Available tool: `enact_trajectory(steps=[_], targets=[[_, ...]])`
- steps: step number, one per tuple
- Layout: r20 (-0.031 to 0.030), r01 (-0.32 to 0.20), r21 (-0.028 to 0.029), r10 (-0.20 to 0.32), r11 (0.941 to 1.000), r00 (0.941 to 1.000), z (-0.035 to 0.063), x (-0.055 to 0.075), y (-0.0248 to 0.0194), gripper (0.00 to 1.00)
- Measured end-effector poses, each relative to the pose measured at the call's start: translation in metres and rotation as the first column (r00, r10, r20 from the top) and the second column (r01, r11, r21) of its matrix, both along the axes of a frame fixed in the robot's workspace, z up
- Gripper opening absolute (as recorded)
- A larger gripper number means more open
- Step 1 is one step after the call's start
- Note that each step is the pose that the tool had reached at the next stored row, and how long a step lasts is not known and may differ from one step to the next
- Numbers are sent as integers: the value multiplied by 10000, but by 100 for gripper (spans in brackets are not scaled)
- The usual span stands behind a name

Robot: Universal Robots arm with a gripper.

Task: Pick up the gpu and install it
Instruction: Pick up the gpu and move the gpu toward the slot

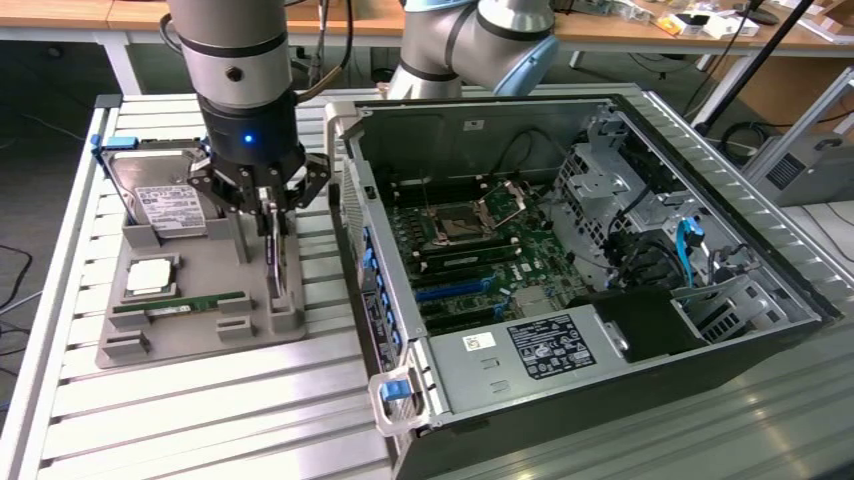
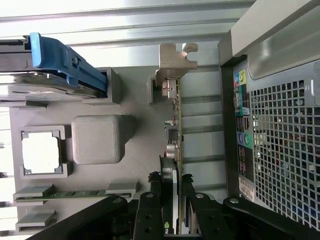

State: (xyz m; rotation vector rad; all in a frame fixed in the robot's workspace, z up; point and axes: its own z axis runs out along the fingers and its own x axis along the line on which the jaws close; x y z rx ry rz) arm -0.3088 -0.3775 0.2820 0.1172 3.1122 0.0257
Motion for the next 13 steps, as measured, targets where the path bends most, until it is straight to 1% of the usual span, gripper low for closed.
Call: enact_trajectory(steps=[4,9,11,13], targets=[[1,0,1,0,10000,10000,78,0,0,27],[0,0,3,0,10000,10000,142,0,0,27],[0,0,7,0,10000,10000,198,0,0,27],[1,0,9,0,10000,10000,208,0,0,27]])
